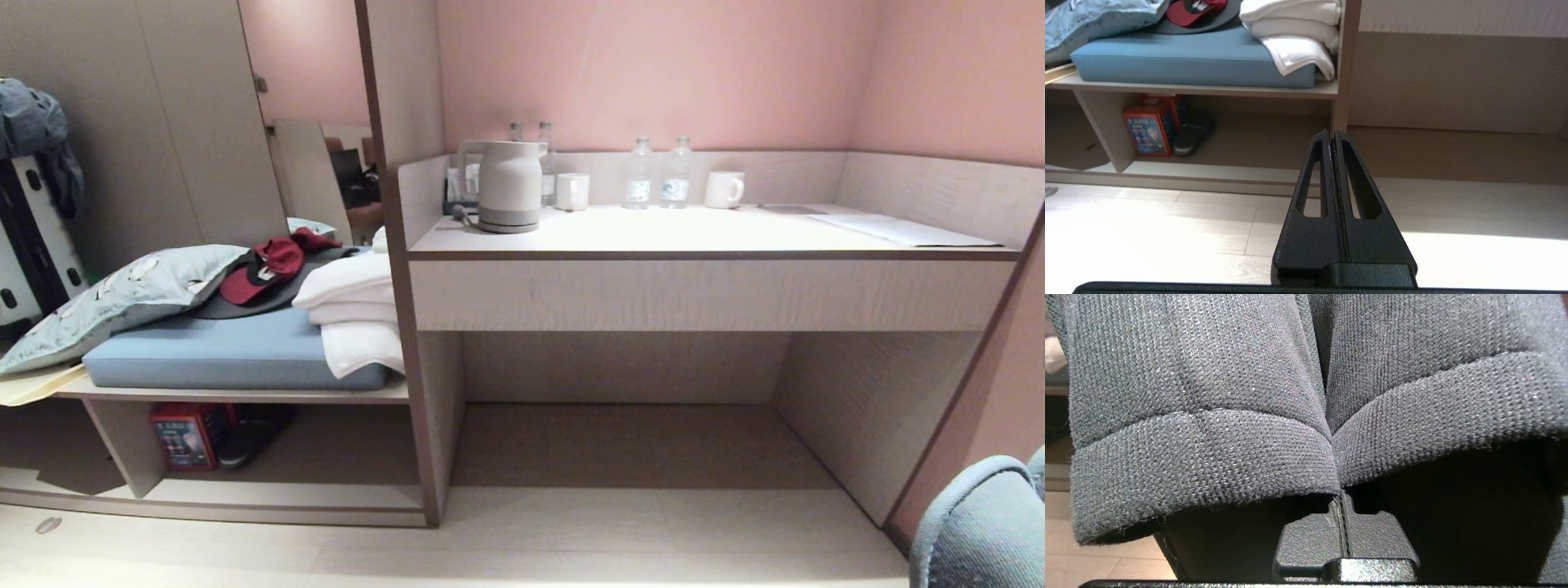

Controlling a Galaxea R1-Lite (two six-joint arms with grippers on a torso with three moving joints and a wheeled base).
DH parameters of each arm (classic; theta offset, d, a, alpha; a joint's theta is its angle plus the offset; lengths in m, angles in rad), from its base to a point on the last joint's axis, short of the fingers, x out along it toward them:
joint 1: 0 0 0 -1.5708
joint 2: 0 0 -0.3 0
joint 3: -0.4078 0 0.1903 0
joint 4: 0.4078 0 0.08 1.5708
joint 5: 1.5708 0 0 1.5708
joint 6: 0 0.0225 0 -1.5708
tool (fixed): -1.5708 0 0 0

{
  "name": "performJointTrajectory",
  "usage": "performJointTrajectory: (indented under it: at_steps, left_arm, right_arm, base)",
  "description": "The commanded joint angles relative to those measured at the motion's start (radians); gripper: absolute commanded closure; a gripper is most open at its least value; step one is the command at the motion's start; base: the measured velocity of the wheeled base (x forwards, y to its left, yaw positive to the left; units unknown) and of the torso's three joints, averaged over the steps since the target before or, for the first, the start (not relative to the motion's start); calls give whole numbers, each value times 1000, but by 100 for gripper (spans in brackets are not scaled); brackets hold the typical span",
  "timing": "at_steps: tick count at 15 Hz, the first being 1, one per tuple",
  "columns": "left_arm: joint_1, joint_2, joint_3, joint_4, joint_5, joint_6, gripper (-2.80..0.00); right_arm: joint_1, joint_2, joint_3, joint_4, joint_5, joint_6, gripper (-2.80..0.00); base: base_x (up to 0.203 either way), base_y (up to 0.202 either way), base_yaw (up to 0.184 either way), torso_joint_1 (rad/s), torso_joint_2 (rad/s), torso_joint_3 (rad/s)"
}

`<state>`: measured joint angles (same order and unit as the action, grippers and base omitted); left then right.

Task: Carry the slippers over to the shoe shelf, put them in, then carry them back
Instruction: Place the slippers into the shoe cabinet

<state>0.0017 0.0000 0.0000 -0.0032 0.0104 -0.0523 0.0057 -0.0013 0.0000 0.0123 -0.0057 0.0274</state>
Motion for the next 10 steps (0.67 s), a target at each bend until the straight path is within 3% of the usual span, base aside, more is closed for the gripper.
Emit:
performJointTrajectory:
  at_steps: [1,10]
  left_arm:
    - [0,0,0,-1,0,0,0]
    - [0,0,0,-1,0,2,0]
  right_arm:
    - [0,1,0,0,0,1,0]
    - [0,1,0,0,0,0,0]
  base:
    - [0,0,0,2,46,36]
    - [0,0,0,1,3,3]
